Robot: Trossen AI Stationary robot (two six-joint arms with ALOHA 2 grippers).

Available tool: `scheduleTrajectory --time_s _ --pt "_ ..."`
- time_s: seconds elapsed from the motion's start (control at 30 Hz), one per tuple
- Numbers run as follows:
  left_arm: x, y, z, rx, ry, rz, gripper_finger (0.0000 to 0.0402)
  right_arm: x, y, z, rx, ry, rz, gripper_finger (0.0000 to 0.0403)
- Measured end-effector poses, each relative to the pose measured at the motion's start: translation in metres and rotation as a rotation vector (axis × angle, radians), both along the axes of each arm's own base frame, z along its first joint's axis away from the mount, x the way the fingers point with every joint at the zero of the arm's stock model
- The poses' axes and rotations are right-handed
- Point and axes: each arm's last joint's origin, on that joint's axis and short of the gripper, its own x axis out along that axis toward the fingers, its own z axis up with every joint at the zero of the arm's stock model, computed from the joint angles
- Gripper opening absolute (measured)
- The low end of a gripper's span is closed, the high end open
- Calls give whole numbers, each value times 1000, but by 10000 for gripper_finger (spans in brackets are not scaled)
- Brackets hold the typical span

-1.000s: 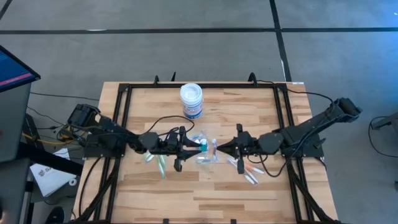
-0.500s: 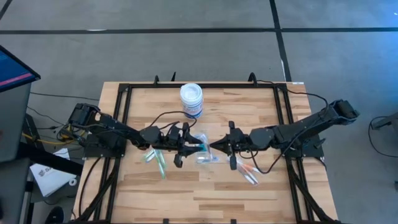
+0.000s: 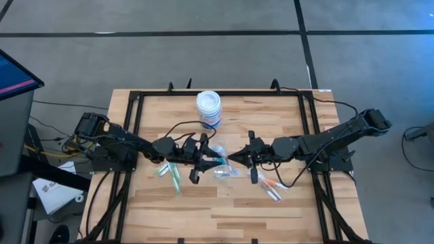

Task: Pick & Place toothbrushing station
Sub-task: Put the right purple toothbrush into the Transparent organizer

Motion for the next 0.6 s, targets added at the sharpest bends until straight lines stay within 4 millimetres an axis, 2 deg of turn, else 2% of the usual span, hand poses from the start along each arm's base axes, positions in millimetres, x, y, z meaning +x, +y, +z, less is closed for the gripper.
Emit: scheduleTrajectory --time_s 0.6 --pt "1 6 -2 -8 19 68 111 0 1 0 -14 -4 6 0"
